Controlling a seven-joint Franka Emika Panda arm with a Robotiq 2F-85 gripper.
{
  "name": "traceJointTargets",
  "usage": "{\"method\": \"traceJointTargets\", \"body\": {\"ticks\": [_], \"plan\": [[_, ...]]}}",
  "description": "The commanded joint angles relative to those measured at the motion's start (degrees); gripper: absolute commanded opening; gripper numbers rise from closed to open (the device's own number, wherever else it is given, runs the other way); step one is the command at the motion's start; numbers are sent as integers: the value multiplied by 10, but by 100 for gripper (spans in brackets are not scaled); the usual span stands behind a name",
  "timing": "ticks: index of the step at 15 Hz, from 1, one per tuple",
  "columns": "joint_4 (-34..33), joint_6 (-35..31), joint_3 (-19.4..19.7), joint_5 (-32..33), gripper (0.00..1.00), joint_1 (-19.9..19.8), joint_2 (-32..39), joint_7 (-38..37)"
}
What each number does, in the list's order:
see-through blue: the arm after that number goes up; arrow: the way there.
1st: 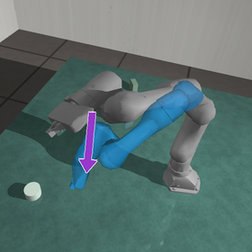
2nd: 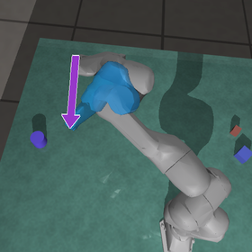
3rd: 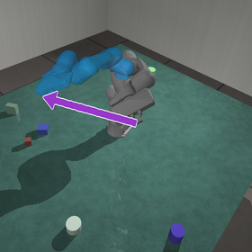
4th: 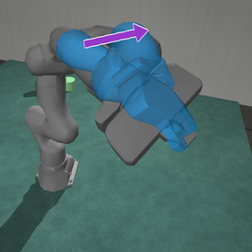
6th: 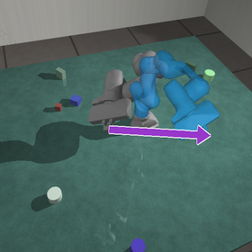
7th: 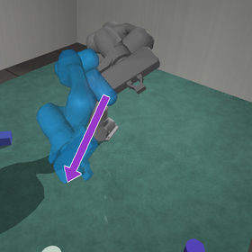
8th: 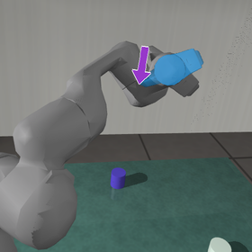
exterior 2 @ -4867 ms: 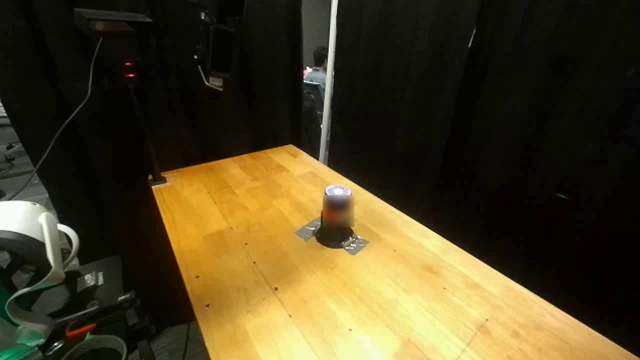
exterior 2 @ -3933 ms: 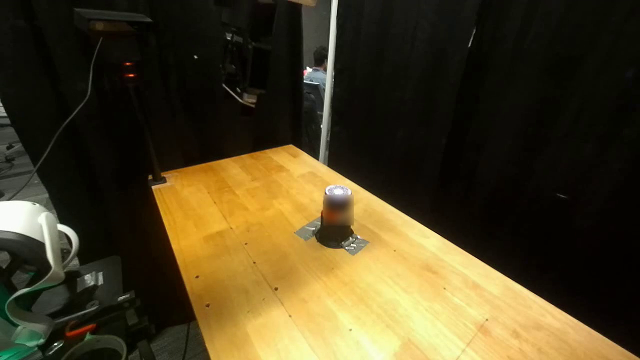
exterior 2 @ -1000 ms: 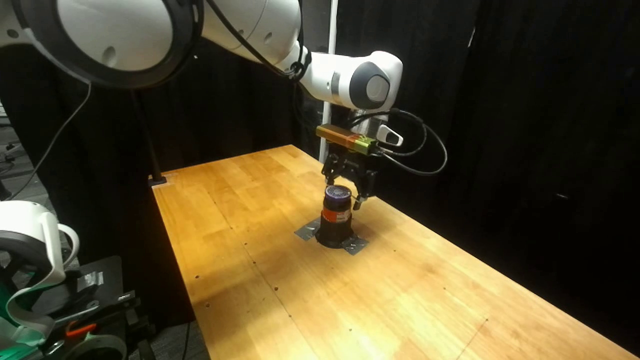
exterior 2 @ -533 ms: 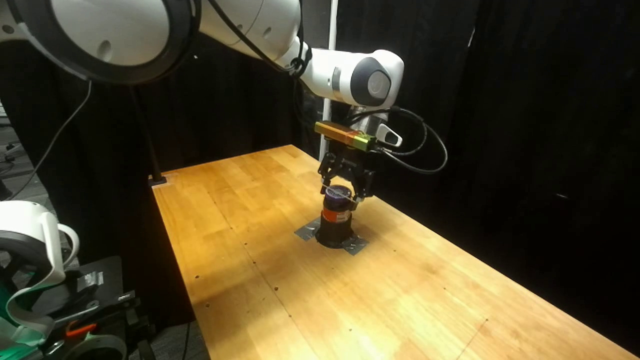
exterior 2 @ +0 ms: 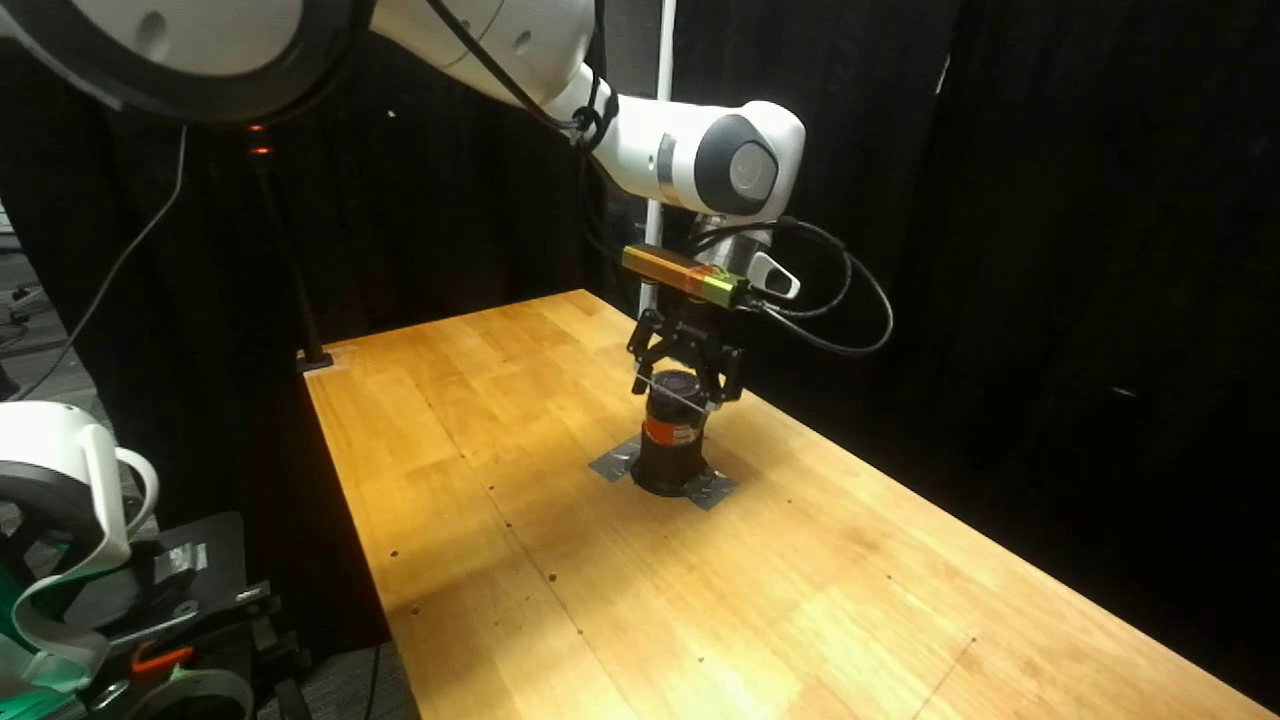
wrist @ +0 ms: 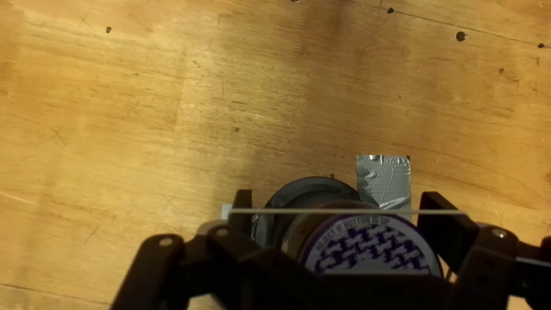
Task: Put the rubber band on the jar.
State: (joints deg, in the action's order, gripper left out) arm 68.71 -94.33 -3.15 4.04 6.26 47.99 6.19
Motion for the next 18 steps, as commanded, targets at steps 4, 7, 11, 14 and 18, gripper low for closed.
{"method": "traceJointTargets", "body": {"ticks": [4,7,11,14,18], "plan": [[169,-128,-4,7,100,-12,-98,22],[235,-195,-5,7,100,-14,-129,27],[310,-265,-5,9,100,-15,-171,30],[357,-309,-5,9,66,-16,-198,33],[413,-363,-4,9,33,-17,-233,32]]}}
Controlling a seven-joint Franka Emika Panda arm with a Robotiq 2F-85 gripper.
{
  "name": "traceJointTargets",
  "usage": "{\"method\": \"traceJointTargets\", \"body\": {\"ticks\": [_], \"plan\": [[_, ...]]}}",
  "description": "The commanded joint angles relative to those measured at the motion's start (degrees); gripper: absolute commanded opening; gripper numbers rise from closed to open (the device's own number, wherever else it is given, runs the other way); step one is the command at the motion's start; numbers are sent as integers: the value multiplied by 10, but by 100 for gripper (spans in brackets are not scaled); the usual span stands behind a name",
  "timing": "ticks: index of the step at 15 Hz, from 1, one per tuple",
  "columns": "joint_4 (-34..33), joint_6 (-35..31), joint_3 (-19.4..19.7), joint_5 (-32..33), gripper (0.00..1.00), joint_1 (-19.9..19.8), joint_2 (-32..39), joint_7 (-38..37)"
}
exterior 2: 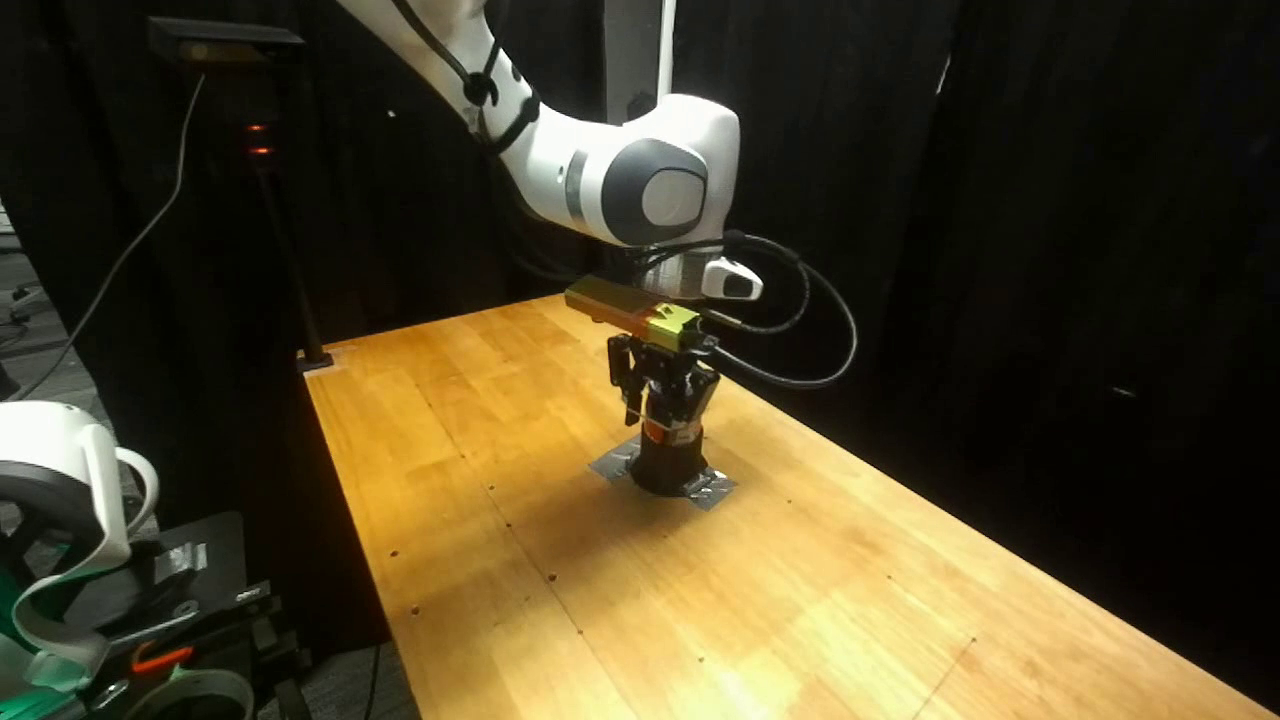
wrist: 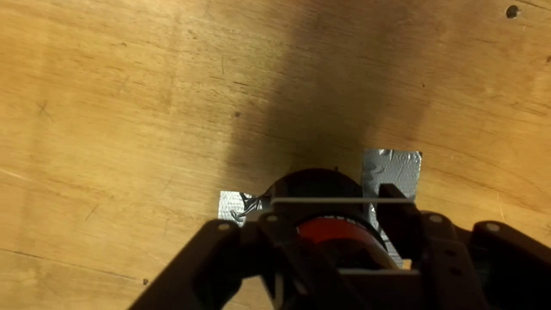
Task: Put the rubber band on the jar.
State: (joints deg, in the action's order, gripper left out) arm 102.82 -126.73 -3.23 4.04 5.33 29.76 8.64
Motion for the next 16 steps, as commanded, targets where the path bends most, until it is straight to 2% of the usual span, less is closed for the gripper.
{"method": "traceJointTargets", "body": {"ticks": [1,2,5,8,11,14,16], "plan": [[91,-62,-3,10,27,-8,-62,5],[107,-80,-2,11,21,-8,-71,3],[165,-146,0,15,16,-9,-100,0],[233,-241,5,33,20,-6,-129,-6],[302,-351,22,91,21,10,-153,-34],[364,-476,78,194,20,49,-169,-99],[396,-581,165,285,21,105,-172,-174]]}}
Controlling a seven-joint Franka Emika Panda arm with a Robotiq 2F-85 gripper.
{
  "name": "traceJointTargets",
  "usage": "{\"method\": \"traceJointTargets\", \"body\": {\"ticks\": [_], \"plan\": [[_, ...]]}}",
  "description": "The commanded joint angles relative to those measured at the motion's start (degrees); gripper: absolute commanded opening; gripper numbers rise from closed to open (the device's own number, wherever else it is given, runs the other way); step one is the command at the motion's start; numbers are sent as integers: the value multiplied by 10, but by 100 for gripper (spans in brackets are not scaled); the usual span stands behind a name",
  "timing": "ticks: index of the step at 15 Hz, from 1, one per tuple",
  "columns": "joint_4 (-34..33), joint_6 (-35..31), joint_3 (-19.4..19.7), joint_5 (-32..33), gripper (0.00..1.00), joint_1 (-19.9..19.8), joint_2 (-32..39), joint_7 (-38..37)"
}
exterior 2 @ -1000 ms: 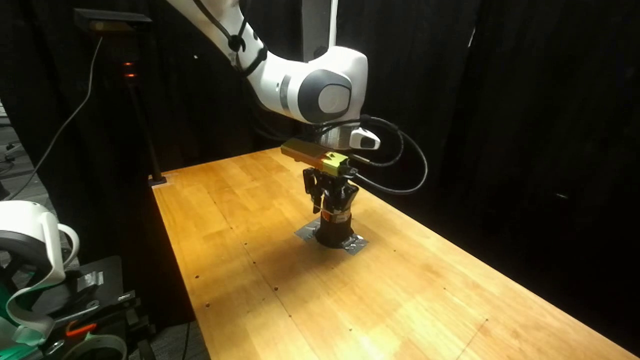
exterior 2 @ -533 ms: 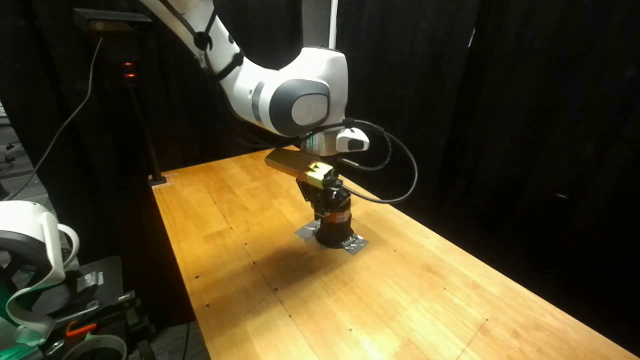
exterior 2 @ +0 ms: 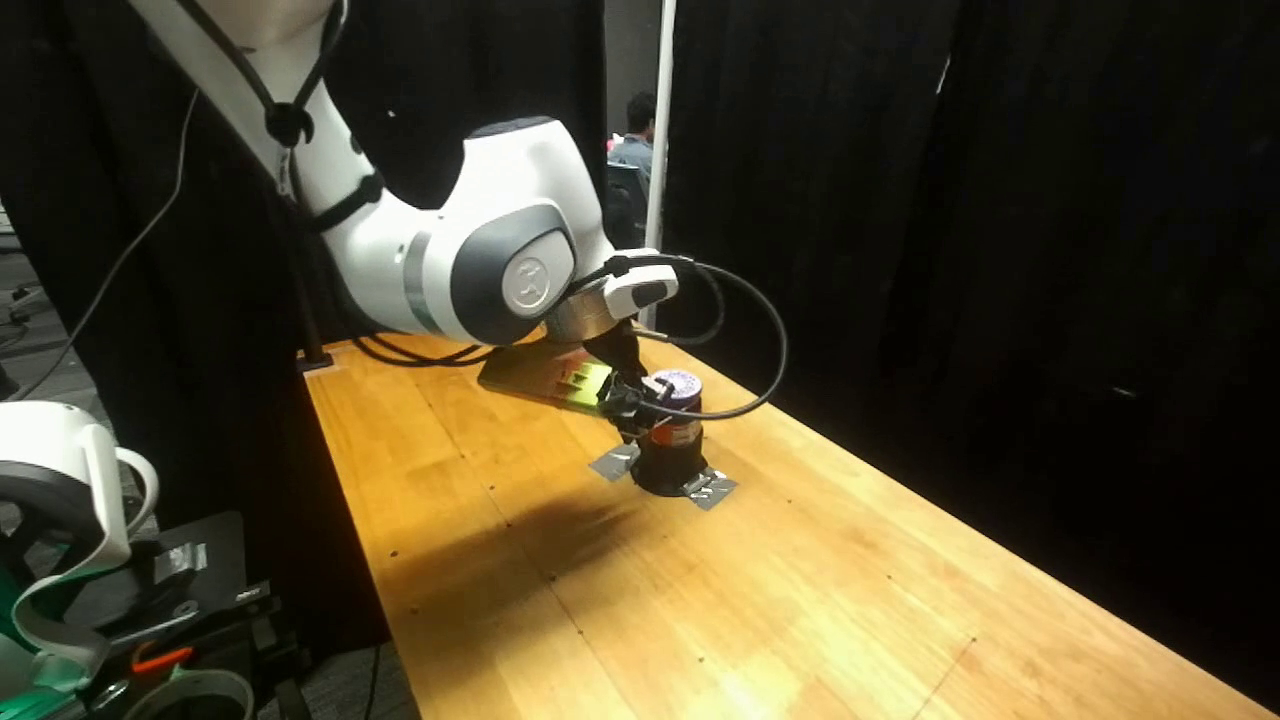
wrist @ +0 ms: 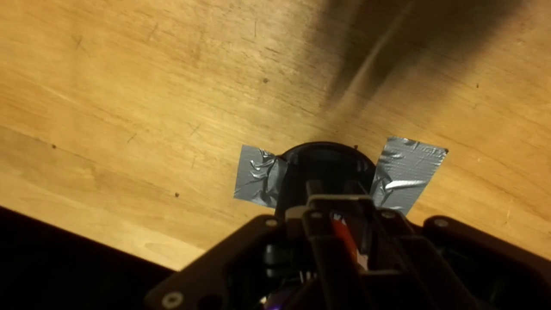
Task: Put the rubber band on the jar.
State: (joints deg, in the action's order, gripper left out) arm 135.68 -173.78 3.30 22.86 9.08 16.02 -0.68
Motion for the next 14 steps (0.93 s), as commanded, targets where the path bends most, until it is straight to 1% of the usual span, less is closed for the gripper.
{"method": "traceJointTargets", "body": {"ticks": [1,2,3,4,5,6,7,9,10,11,12,14], "plan": [[75,-163,147,129,21,96,-32,-109],[75,-206,189,130,21,122,-25,-112],[81,-256,234,101,20,157,-17,-89],[91,-310,279,58,20,196,-2,-60],[101,-358,297,12,20,216,7,-33],[112,-403,302,-31,20,228,15,-15],[124,-447,298,-60,21,234,26,-3],[147,-528,286,-88,20,241,58,2],[160,-547,167,-140,20,144,50,62],[168,-561,145,-158,20,133,57,72],[176,-568,115,-176,19,115,63,90],[187,-594,68,-188,20,76,81,111]]}}
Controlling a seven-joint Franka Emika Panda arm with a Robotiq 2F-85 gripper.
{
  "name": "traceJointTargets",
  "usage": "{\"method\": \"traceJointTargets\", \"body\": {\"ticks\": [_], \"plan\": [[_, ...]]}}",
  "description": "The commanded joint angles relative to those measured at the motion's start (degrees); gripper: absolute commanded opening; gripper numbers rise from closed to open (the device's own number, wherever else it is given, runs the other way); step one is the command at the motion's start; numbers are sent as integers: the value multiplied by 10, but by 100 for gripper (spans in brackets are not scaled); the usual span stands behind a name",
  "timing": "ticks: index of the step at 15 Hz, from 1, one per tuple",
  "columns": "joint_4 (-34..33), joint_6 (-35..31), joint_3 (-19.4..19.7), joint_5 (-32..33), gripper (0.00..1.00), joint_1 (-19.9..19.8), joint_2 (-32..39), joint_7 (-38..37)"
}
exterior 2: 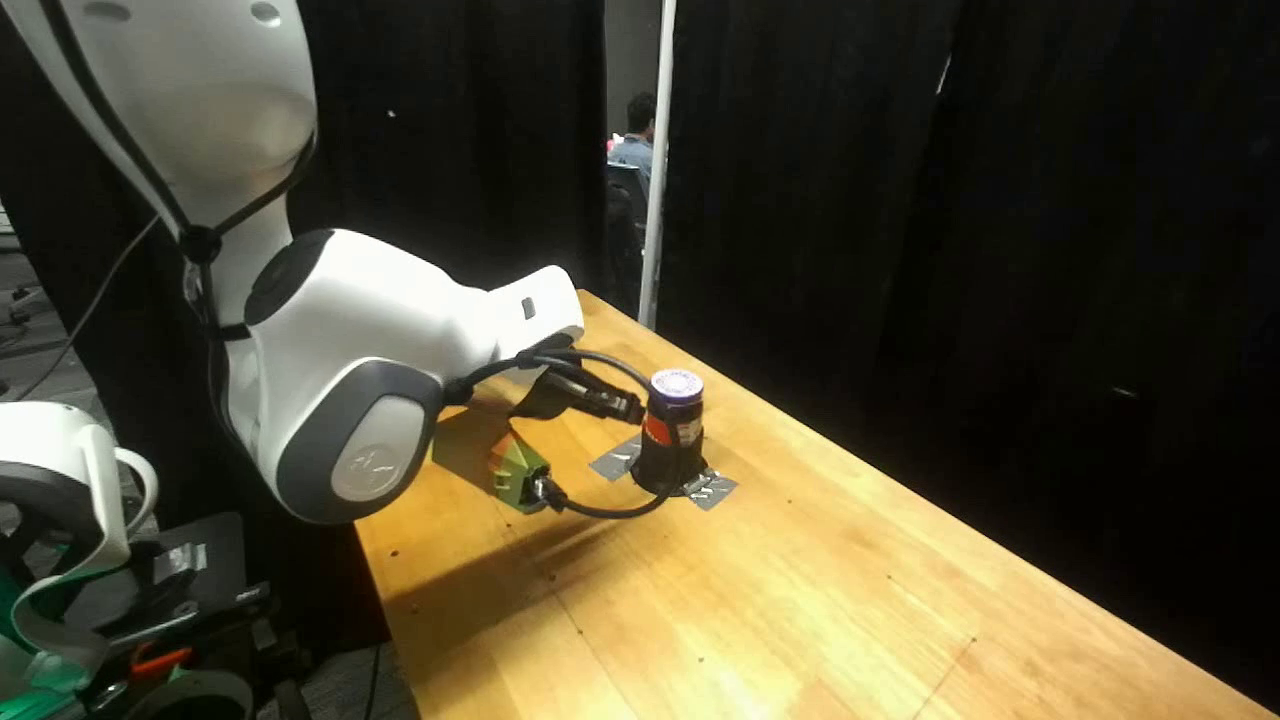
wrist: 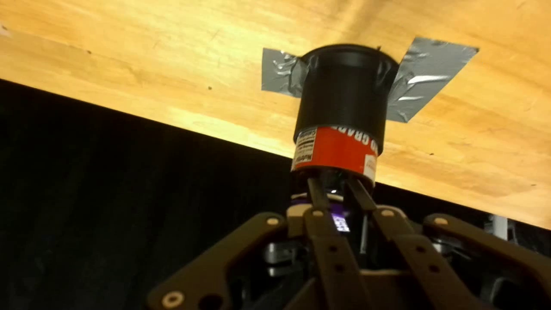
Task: Put the rubber band on the jar.
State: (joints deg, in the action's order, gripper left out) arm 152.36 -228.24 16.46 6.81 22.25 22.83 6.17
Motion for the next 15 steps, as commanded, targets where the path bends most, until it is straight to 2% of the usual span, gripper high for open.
{"method": "traceJointTargets", "body": {"ticks": [1,4,5,6,7,8,9,10,11,13,15], "plan": [[25,-60,-80,-28,20,-71,15,48],[37,-61,-108,-21,20,-106,10,62],[54,-11,-108,-28,45,-109,-29,75],[72,52,-104,-50,46,-101,-72,98],[96,100,-97,-100,52,-80,-107,129],[96,143,-65,-156,59,-32,-127,149],[52,188,-47,-203,69,-10,-104,181],[56,237,-9,-251,75,29,-130,223],[54,288,48,-300,84,81,-151,270],[28,350,138,-402,99,166,-126,367],[6,401,228,-494,100,255,-86,448]]}}
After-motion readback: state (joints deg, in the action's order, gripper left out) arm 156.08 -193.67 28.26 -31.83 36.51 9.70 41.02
